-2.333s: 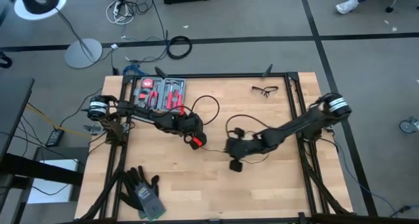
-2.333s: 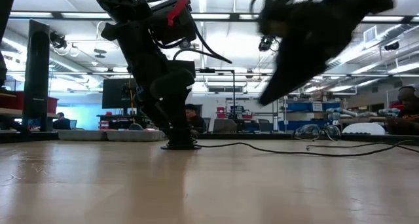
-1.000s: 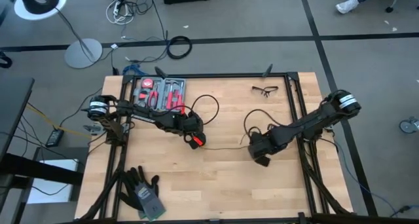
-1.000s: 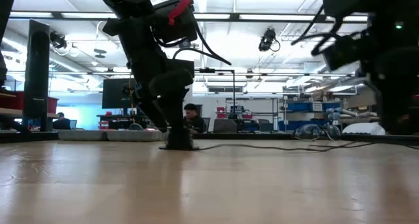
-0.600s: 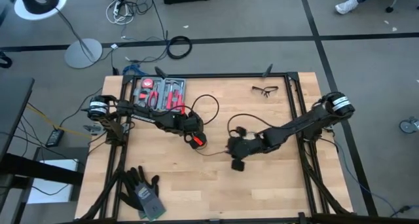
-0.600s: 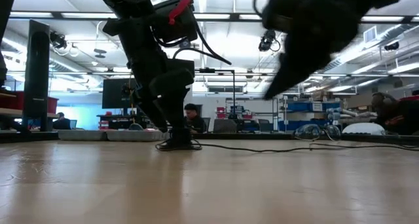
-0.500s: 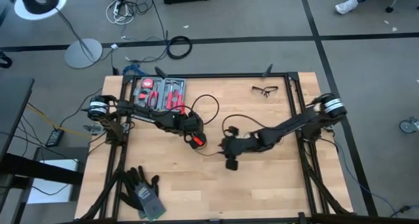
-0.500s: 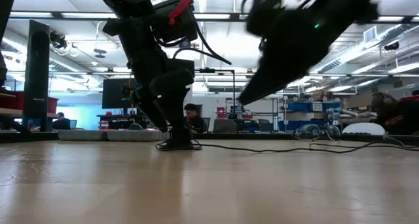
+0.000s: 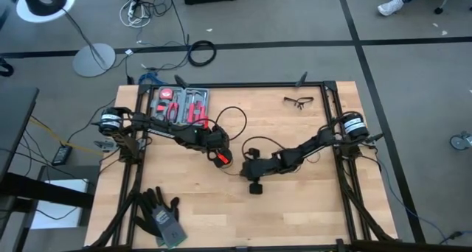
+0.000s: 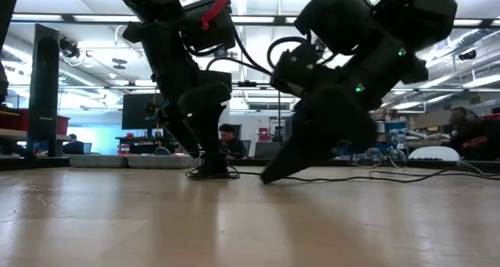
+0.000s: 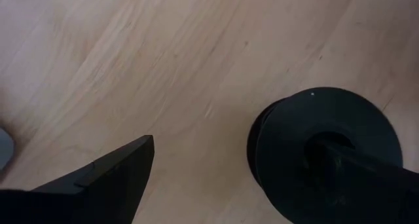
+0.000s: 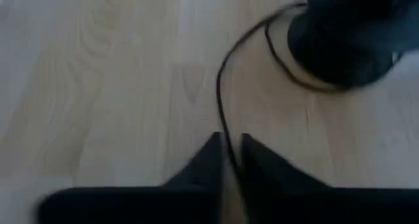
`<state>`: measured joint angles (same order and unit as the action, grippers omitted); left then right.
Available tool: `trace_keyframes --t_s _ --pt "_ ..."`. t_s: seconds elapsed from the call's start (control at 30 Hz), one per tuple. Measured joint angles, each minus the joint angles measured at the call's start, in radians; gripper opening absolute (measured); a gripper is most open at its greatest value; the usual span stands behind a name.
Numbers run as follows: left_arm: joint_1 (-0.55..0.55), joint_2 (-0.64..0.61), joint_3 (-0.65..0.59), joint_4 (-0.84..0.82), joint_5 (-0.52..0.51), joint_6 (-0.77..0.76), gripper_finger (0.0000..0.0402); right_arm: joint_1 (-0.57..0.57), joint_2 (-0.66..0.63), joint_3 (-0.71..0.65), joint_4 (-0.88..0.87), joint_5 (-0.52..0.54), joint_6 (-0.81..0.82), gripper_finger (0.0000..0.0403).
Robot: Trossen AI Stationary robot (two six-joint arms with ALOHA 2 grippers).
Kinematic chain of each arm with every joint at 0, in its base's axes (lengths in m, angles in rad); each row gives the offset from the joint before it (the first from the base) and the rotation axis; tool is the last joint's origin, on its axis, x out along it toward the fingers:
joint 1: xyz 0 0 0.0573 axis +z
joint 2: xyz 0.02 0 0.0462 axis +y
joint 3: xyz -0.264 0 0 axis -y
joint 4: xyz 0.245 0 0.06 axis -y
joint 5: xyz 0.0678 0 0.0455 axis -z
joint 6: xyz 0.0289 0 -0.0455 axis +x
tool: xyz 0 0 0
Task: Coil cords
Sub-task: Uncoil the black wire from the black spool
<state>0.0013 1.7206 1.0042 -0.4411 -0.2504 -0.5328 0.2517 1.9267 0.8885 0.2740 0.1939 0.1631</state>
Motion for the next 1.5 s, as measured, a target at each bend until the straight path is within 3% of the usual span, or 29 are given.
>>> trace_keyframes --t_s 0.07,0.33,0.57,0.67,0.8,1.03,1.27,1.4,1.5 --pt "0.000 0.000 0.000 0.002 0.000 0.000 0.0400 0.006 -0.041 0.001 -0.100 -0.026 0.007 0.0017" --pt "0.000 0.000 0.000 -0.011 -0.004 0.001 0.0400 0.080 -0.314 -0.006 -0.765 -0.080 0.242 0.0005" --pt "0.000 0.000 0.000 -0.007 -0.013 0.002 0.0400 0.160 -0.494 -0.005 -1.267 -0.263 0.518 0.0003" --pt "0.000 0.000 0.000 -0.007 -0.013 0.003 0.0400 0.180 -0.522 -0.006 -1.369 -0.211 0.618 0.0004" --pt "0.000 0.000 0.000 -0.007 -0.013 0.004 0.0400 0.197 -0.526 -0.006 -1.241 -0.062 0.603 0.0023" --pt "0.000 0.000 0.000 -0.002 -0.011 0.002 0.0400 0.151 -0.488 -0.006 -0.698 0.183 0.307 0.0085" --pt "0.000 0.000 0.000 0.003 -0.010 0.001 0.0400 0.020 -0.286 -0.004 -0.159 0.129 0.018 0.0135" --pt "0.000 0.000 0.000 0.004 -0.009 0.001 0.0399 -0.028 -0.117 -0.004 0.052 0.035 -0.053 0.0148" --pt "0.000 0.000 0.000 0.008 -0.006 0.001 0.0399 -0.041 -0.018 0.014 0.129 0.032 -0.079 0.0149"
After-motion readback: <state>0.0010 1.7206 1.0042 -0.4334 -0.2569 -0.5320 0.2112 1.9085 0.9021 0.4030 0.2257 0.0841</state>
